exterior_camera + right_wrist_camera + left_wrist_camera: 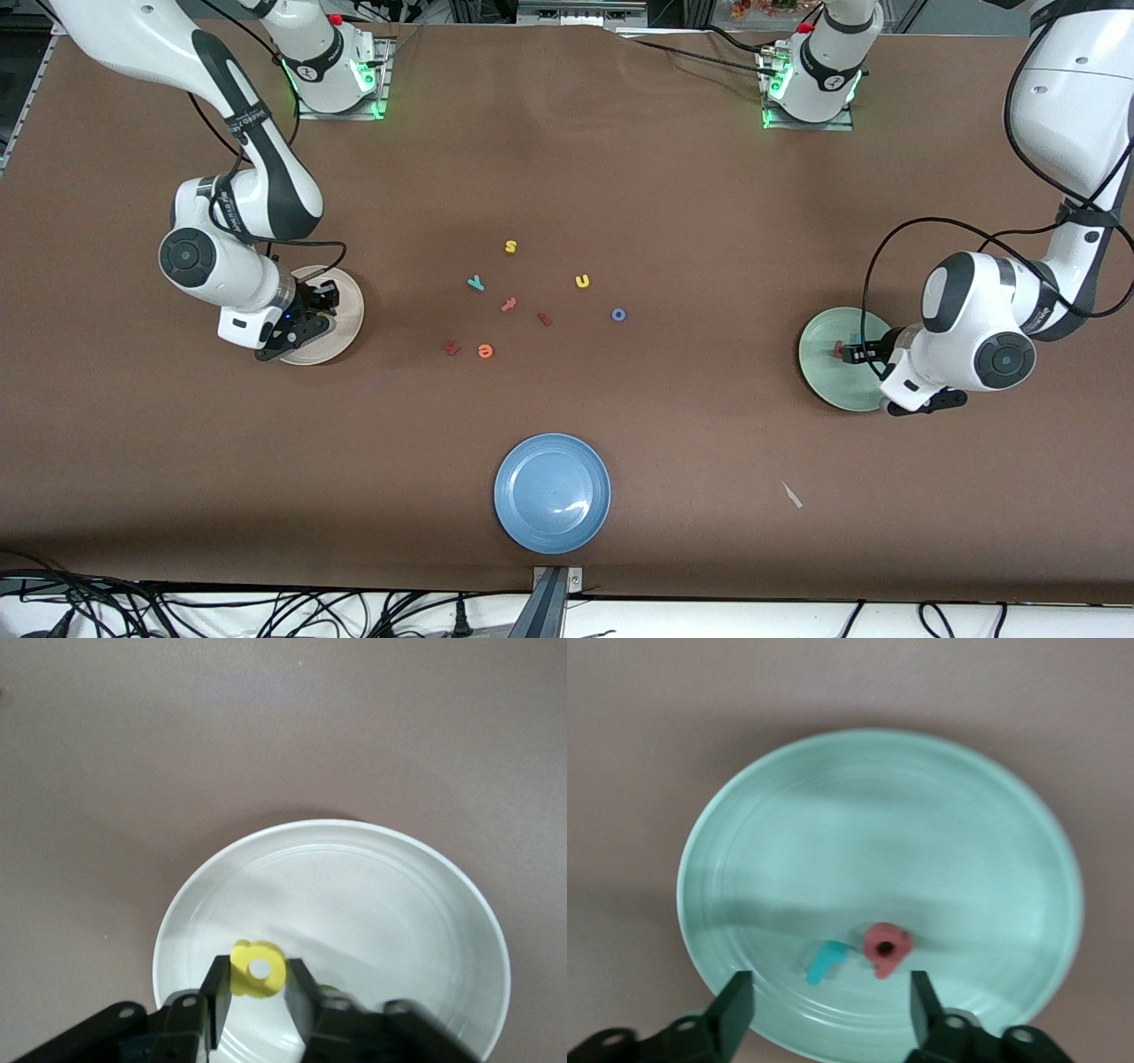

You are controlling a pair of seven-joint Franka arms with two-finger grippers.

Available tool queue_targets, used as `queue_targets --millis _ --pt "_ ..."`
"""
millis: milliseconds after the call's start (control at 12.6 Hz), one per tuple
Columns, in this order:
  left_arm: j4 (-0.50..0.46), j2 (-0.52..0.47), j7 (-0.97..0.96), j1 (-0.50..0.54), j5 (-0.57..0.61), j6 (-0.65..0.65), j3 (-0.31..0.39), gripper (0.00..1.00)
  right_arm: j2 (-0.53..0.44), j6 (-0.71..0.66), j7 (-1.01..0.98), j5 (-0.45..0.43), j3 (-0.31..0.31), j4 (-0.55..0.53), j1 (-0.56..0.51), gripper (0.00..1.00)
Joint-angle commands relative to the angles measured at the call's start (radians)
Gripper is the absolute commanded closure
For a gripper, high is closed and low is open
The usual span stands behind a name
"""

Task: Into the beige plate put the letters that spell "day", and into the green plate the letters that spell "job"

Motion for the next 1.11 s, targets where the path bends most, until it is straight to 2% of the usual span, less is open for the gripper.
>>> queue_targets --millis 0,159,238,318,476,556,715,1032 --pt "-0.004 -0.076 -0.13 -0.018 -0.103 -0.051 -0.07 0.0 -0.038 0.014 -0.007 0.005 0.01 -0.042 -0.007 0.38" --pt "-0.005 -0.074 -0.309 -0.027 -0.137 -0.05 -0.171 0.0 -0.044 0.008 0.002 0.006 0.01 -0.042 -0.007 0.38" --pt "-0.004 -0.067 -0.404 -0.058 -0.137 -0.041 -0.2 0.0 -0.044 0.008 0.019 0.008 0.013 -0.041 -0.007 0.38" --pt "-0.004 -0.056 -0.494 -0.113 -0.139 -0.012 -0.202 0.0 -0.043 0.006 0.063 0.009 0.023 -0.041 -0.006 0.38" --pt "-0.005 -0.018 -0.706 -0.214 -0.146 0.109 -0.201 0.0 -0.037 0.017 0.22 0.008 0.103 -0.041 -0.001 0.38" --pt "-0.004 0.008 -0.788 -0.257 -0.134 0.152 -0.198 0.0 -0.029 0.021 0.297 0.005 0.14 -0.039 0.008 0.38" --pt "-0.004 0.04 -0.857 -0.34 -0.136 0.23 -0.178 0.02 -0.014 0.06 0.414 0.006 0.165 -0.039 0.06 0.38" --pt "-0.004 0.085 -0.948 -0.524 -0.137 0.35 -0.037 0.07 0.038 0.148 0.62 0.003 0.166 -0.045 0.201 0.38"
